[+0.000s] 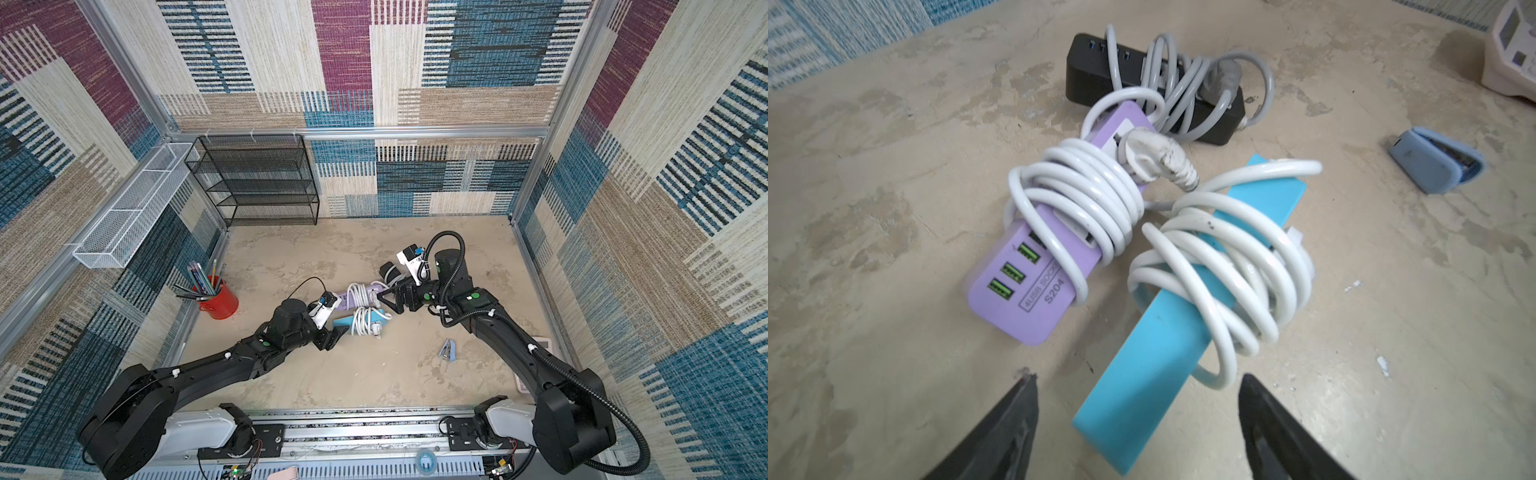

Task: Unwrap the cord wrapped around the power strip
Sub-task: Pick up the power strip from the center of the board.

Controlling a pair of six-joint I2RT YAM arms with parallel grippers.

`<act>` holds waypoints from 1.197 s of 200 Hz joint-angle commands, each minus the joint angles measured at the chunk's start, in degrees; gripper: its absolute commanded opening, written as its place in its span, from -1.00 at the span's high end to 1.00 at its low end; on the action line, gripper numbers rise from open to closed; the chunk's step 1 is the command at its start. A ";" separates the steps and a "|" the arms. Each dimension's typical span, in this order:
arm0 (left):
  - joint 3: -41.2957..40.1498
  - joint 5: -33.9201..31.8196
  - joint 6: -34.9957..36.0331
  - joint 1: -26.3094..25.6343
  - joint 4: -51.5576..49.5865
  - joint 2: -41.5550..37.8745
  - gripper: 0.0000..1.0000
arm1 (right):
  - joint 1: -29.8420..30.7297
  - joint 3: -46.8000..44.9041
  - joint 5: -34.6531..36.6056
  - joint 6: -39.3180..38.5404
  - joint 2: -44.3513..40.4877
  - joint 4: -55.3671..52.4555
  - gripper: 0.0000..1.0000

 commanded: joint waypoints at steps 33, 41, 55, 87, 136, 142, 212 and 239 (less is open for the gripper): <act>5.97 2.33 0.43 -0.06 -8.14 6.28 -0.56 | -0.63 0.78 -2.56 0.46 -0.18 1.25 -0.97; 6.21 1.97 0.26 -0.02 -8.36 6.54 -0.56 | -0.74 0.52 -2.66 0.57 -0.28 1.30 -0.97; 6.29 1.23 0.05 -0.04 -8.36 6.66 -0.56 | -0.81 0.26 -2.92 0.82 -0.46 1.61 -0.97; 7.83 -0.33 -0.84 -0.06 -10.10 7.77 -0.54 | -0.97 -0.27 -3.11 1.17 -0.01 1.83 -0.97; 8.40 1.13 -0.15 -0.69 -11.44 8.34 -0.52 | -0.97 -1.19 -3.28 1.51 0.30 1.76 -0.97; 8.94 1.30 -0.07 -0.70 -11.81 8.98 -0.50 | -0.98 -1.07 -3.27 1.51 0.32 1.71 -0.97; 13.08 3.14 2.68 -3.30 -14.66 16.51 -0.36 | -0.99 -1.50 -3.22 1.78 -0.17 2.34 -0.97; 13.58 1.81 3.78 -4.21 -14.93 16.42 -0.29 | -0.93 -1.84 -3.08 1.77 -0.29 2.49 -0.97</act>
